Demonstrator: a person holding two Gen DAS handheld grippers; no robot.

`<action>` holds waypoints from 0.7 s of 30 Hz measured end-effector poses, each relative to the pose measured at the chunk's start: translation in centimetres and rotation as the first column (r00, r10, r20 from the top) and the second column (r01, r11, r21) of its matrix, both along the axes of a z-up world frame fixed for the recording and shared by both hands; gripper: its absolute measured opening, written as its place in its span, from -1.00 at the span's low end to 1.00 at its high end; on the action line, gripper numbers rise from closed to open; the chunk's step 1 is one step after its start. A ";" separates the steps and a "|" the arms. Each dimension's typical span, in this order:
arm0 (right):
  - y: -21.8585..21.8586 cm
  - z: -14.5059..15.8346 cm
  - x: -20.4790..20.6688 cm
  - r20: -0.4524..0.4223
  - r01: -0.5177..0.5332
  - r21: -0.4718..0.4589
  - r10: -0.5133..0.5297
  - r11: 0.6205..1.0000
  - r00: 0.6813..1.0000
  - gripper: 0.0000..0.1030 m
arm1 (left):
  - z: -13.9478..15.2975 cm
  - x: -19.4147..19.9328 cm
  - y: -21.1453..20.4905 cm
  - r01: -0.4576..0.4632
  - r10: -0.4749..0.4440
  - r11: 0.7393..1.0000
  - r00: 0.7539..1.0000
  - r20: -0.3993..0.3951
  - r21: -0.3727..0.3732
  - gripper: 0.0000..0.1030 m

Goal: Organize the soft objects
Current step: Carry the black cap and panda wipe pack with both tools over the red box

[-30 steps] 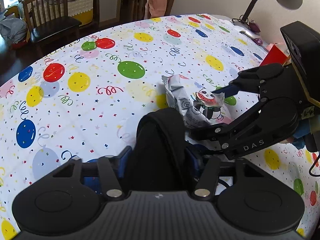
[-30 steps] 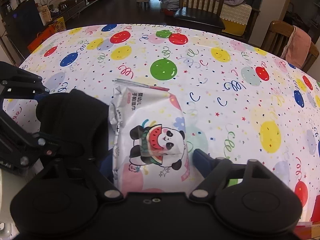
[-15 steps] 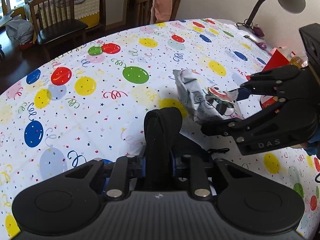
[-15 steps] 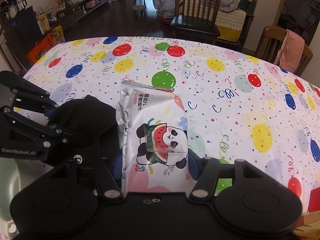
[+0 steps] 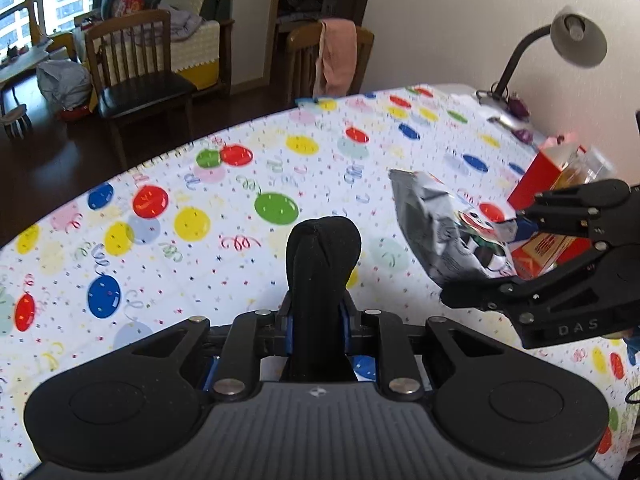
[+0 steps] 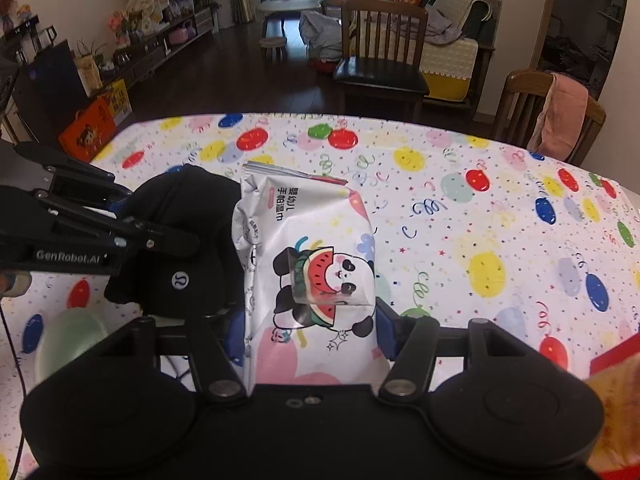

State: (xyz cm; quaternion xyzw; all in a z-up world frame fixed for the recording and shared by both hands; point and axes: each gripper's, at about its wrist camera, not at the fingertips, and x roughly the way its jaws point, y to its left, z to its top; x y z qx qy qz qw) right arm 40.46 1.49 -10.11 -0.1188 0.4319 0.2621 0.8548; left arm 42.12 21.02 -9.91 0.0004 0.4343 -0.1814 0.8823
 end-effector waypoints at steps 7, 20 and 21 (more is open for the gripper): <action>-1.6 3.3 -2.2 0.014 -0.007 0.030 0.007 1.000 1.000 0.16 | 3.7 -2.1 -0.3 -0.031 0.032 0.999 0.999 0.042 -0.020 -0.61; -5.8 8.9 -6.9 0.042 -0.053 0.065 0.050 0.997 0.998 0.16 | 8.6 -8.4 -2.9 -0.080 0.086 0.993 0.994 0.066 -0.092 -0.61; -6.3 9.3 -7.2 0.044 -0.054 0.069 0.051 0.996 0.998 0.16 | 8.9 -8.9 -3.3 -0.084 0.091 0.992 0.994 0.067 -0.094 -0.61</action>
